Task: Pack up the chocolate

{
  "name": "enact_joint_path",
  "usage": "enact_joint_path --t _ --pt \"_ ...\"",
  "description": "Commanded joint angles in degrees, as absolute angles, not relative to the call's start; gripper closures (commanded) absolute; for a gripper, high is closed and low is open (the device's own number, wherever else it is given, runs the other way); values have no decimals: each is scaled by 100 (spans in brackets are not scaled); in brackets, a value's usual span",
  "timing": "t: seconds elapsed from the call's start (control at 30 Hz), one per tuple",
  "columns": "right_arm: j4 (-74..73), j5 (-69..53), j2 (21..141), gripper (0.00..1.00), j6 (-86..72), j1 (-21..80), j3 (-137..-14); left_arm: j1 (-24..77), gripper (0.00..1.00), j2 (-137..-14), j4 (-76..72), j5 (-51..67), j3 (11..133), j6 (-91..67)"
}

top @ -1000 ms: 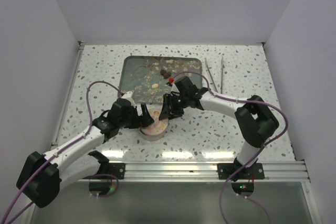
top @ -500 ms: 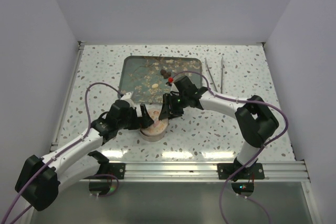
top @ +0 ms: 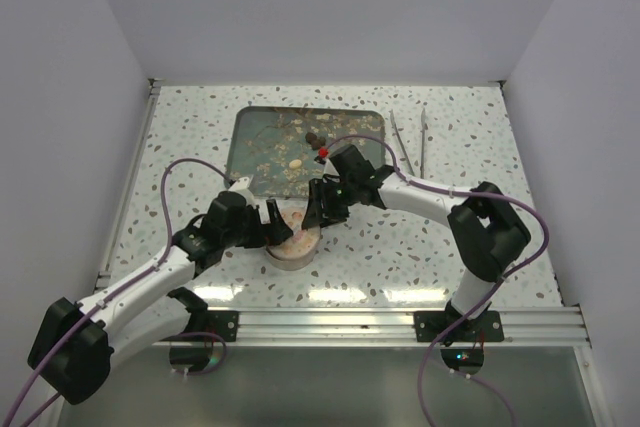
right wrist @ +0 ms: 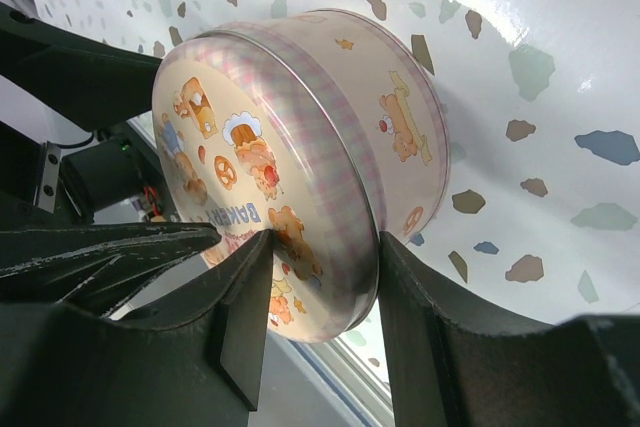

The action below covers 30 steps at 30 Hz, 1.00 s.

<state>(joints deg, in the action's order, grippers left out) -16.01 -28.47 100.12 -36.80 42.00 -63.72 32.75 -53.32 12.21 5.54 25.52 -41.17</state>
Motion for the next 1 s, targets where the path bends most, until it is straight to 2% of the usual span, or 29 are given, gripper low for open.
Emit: enact_joint_path --t 0.0,0.97 --pt "-1406 -2971 10169 54 -3516 4605 -6583 3428 0 -5150 -343 1670 2742 -4491" --pt "-1758 -2892 10336 53 -3366 4904 -6864 3428 0 -5062 -378 1687 2689 -4491"
